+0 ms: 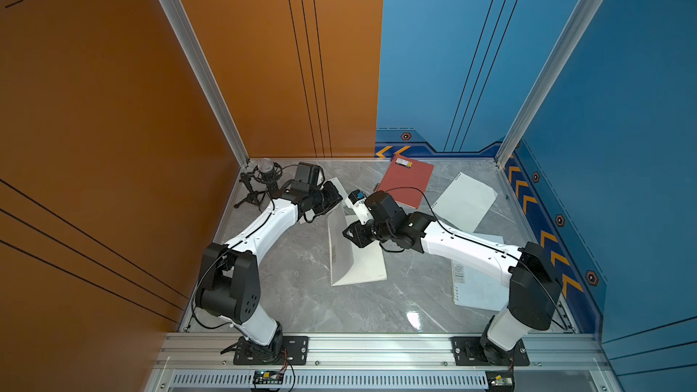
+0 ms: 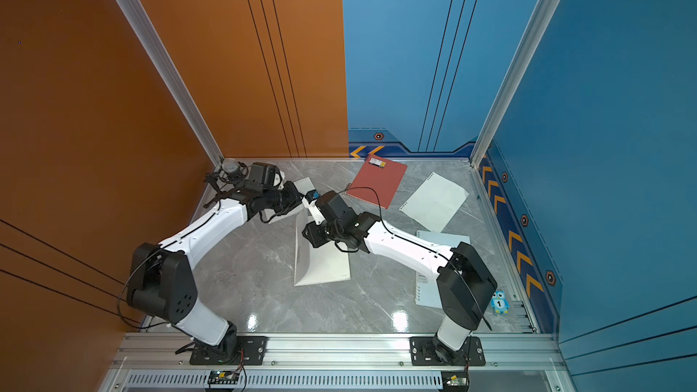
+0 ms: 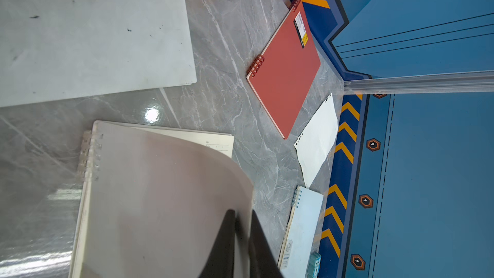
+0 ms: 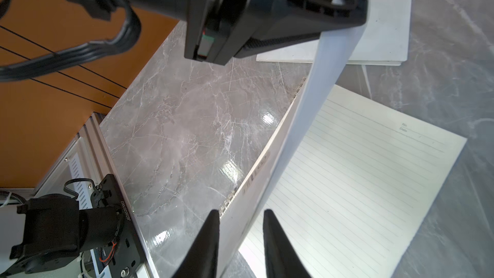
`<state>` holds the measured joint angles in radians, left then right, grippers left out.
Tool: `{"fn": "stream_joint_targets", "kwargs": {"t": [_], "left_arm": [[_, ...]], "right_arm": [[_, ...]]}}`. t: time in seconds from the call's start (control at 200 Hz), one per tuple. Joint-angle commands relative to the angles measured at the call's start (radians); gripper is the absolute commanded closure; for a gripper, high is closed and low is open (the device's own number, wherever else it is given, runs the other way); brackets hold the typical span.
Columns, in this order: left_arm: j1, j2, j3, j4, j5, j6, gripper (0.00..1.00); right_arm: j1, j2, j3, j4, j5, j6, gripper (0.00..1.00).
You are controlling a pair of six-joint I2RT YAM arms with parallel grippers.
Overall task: Tear off pages from different notebooks
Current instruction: Open the notebook at the center of the board.
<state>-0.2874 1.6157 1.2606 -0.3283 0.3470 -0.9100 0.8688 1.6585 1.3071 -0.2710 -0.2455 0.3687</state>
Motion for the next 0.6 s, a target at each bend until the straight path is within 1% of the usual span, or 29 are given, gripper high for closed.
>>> {"fn": "stream_joint_targets", "kwargs": {"t": [0.0, 0.06, 0.095, 0.21, 0.27, 0.39, 0.455, 0.596], "left_arm": [[-0.012, 0.009, 0.041, -0.004, -0.007, 0.002, 0.96], [-0.007, 0.001, 0.039, -0.005, -0.014, 0.005, 0.97], [0.0, -0.007, 0.032, -0.003, -0.014, 0.004, 1.0], [0.028, -0.028, 0.005, -0.003, 0.002, 0.002, 1.0], [0.049, -0.036, -0.015, -0.003, 0.011, 0.01, 1.0], [0.105, -0.053, -0.066, -0.003, 0.03, 0.014, 1.0], [0.127, -0.065, -0.086, -0.003, 0.03, 0.022, 1.0], [0.164, -0.093, -0.118, -0.004, 0.031, 0.03, 1.0]], "right_arm": [[-0.029, -0.051, -0.042, -0.047, -0.043, 0.012, 0.54], [-0.045, -0.074, -0.063, -0.045, -0.063, 0.023, 0.41], [-0.053, -0.09, -0.076, -0.045, -0.075, 0.026, 0.38], [-0.091, -0.156, -0.141, -0.023, -0.081, 0.054, 0.32], [-0.116, -0.19, -0.187, 0.004, -0.053, 0.095, 0.29], [-0.159, -0.196, -0.263, -0.004, 0.061, 0.215, 0.27], [-0.162, -0.164, -0.295, -0.009, 0.09, 0.277, 0.27], [-0.162, -0.085, -0.325, -0.003, 0.117, 0.352, 0.28]]}}
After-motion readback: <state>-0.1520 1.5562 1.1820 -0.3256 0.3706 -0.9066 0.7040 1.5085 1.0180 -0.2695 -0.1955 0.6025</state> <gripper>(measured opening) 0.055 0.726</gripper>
